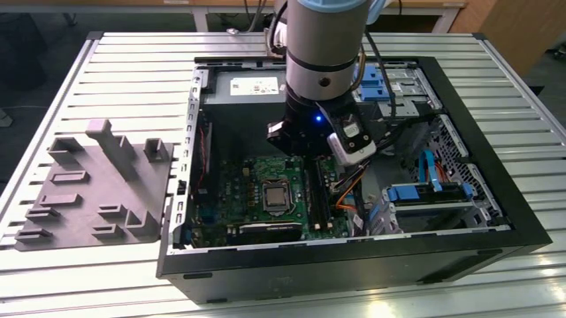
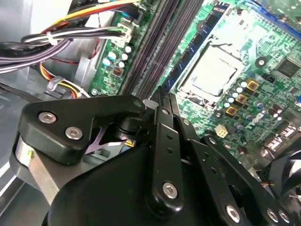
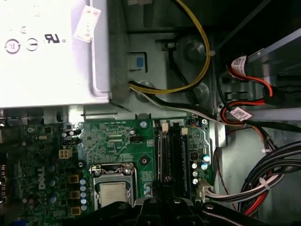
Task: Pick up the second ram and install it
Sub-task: 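Insert the second ram into the second slot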
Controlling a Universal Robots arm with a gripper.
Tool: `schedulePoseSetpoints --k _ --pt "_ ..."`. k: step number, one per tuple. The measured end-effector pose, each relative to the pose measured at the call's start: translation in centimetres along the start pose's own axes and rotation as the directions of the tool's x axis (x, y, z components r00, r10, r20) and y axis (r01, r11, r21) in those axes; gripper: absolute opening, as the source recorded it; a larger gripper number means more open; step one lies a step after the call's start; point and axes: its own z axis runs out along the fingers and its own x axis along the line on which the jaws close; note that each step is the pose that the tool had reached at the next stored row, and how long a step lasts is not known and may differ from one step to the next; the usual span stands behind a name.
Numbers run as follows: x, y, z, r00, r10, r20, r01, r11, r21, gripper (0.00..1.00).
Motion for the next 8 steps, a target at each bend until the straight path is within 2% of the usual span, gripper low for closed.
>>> schedulePoseSetpoints --k 8 --pt "-0.22 -0.01 0.2 0.9996 -0.029 -0.0009 0.029 0.9996 -0.0019 0.12"
